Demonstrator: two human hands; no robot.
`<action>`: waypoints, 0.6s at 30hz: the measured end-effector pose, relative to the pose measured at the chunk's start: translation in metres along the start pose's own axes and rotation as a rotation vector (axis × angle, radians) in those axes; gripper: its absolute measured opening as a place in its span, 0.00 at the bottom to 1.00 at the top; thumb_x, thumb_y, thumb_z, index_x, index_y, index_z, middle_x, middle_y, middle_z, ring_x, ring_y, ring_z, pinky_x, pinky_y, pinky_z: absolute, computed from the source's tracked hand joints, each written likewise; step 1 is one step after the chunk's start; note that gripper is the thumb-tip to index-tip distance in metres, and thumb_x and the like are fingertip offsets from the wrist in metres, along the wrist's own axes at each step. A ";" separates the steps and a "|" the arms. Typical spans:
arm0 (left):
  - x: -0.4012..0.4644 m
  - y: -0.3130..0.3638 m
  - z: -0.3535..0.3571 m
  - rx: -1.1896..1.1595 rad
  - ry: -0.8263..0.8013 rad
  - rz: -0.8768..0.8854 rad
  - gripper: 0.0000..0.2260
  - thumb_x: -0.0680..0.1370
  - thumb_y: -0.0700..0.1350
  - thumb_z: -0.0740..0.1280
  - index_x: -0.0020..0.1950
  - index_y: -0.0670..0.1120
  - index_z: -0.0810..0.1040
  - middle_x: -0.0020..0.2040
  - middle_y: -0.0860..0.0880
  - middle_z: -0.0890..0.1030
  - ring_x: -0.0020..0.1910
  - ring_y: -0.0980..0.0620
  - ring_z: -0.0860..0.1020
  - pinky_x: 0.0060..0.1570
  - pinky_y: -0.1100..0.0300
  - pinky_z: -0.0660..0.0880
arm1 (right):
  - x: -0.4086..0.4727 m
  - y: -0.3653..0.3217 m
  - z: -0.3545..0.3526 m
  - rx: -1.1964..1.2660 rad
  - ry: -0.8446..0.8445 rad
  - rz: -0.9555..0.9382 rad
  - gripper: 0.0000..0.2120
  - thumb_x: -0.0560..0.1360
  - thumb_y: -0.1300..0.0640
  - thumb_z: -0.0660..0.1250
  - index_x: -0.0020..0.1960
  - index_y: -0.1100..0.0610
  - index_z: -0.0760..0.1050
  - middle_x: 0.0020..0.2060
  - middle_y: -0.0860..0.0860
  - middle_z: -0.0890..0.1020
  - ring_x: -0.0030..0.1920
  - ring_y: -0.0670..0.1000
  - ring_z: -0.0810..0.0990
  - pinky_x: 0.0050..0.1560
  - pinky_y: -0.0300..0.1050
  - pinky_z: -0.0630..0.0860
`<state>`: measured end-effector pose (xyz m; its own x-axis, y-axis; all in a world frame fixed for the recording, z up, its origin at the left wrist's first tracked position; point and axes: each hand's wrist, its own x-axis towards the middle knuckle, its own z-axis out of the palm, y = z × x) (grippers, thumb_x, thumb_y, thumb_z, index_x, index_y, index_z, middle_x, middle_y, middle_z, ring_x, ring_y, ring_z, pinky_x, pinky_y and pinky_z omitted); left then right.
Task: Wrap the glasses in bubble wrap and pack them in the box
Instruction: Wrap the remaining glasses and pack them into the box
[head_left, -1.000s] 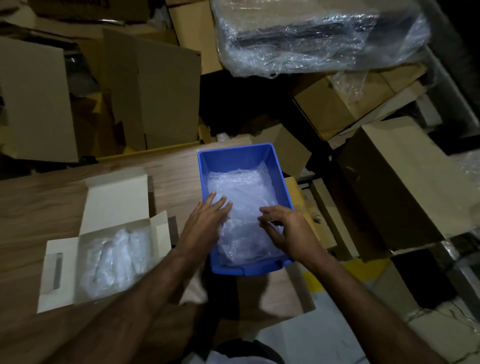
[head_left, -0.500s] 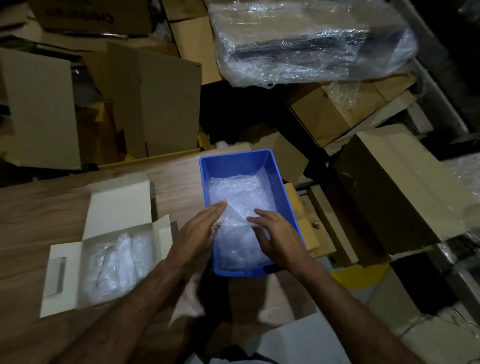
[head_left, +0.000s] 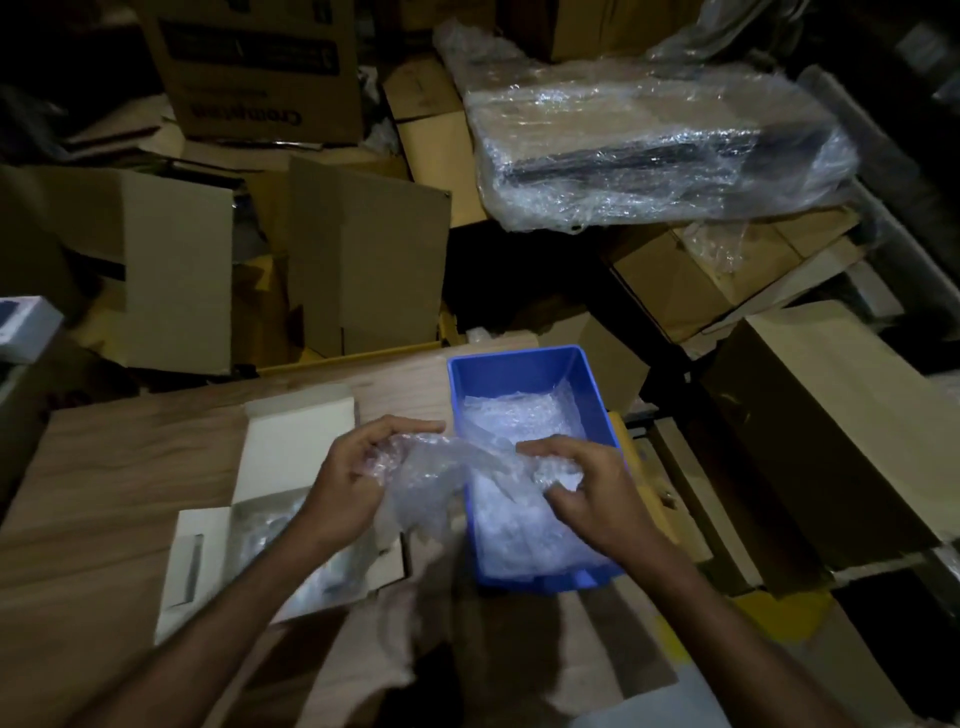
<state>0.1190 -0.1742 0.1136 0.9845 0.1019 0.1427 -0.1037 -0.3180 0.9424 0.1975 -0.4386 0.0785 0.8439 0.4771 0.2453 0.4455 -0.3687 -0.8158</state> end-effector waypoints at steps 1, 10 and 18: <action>-0.003 0.002 -0.014 -0.019 -0.008 -0.052 0.12 0.78 0.29 0.67 0.57 0.41 0.84 0.54 0.50 0.87 0.57 0.51 0.84 0.57 0.57 0.80 | 0.009 -0.016 0.003 0.097 -0.017 0.002 0.12 0.73 0.67 0.69 0.51 0.53 0.83 0.47 0.42 0.86 0.51 0.42 0.84 0.53 0.40 0.79; -0.046 0.003 -0.080 -0.485 0.346 -0.460 0.12 0.78 0.51 0.70 0.51 0.43 0.84 0.38 0.43 0.82 0.36 0.48 0.80 0.33 0.62 0.77 | 0.067 -0.098 0.069 1.093 -0.187 0.757 0.15 0.77 0.53 0.73 0.60 0.60 0.82 0.43 0.52 0.83 0.40 0.50 0.80 0.37 0.39 0.80; -0.096 -0.049 -0.125 -0.220 0.658 -0.688 0.16 0.78 0.58 0.69 0.47 0.45 0.82 0.42 0.50 0.85 0.46 0.53 0.84 0.51 0.61 0.80 | 0.025 -0.099 0.150 0.913 -0.313 0.795 0.28 0.73 0.60 0.77 0.71 0.58 0.74 0.61 0.64 0.82 0.58 0.61 0.84 0.59 0.54 0.81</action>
<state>0.0122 -0.0507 0.0917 0.5707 0.7266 -0.3825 0.3745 0.1842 0.9087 0.1297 -0.2703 0.0865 0.6212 0.5912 -0.5144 -0.6300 -0.0136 -0.7764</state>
